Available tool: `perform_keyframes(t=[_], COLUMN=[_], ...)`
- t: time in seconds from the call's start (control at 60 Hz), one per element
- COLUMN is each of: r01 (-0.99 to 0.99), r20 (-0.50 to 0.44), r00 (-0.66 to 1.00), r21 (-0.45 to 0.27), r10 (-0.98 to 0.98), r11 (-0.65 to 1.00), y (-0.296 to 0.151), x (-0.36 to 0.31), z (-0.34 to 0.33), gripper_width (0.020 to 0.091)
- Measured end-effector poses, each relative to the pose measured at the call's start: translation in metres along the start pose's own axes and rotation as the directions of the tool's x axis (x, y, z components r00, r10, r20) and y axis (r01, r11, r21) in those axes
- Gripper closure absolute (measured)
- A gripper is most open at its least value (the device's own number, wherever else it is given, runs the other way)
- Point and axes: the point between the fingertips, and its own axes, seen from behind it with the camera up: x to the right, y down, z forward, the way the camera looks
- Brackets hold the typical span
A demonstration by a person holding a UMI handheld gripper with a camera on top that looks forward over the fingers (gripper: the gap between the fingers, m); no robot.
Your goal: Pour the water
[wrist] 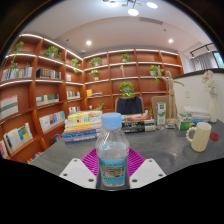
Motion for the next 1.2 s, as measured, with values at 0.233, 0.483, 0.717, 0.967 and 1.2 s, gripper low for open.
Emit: perform_keyframes(t=[0.233,0.483,0.717,0.967,1.2], r01=[-0.108,-0.529,-0.856,-0.982,-0.94], r20=[-0.028,-0.075,0.04,0.228,0.338], r00=[0.994,0.844,0.505,0.034,-0.277], r21=[-0.024,0.049,0.154,0.188,0.099], r10=[0.107,0.531,0.862,0.973,0.899], r11=[0.994,0.847,0.494,-0.009,-0.327], y=[-0.003,-0.049,-0.092,-0.11,-0.113], x=[0.023,0.102,0.175,0.238,0.253], z=[0.001,0.0,-0.001,-0.007,0.0], gripper_width=[0.0782,0.0782,0.0781,0.0772,0.0771])
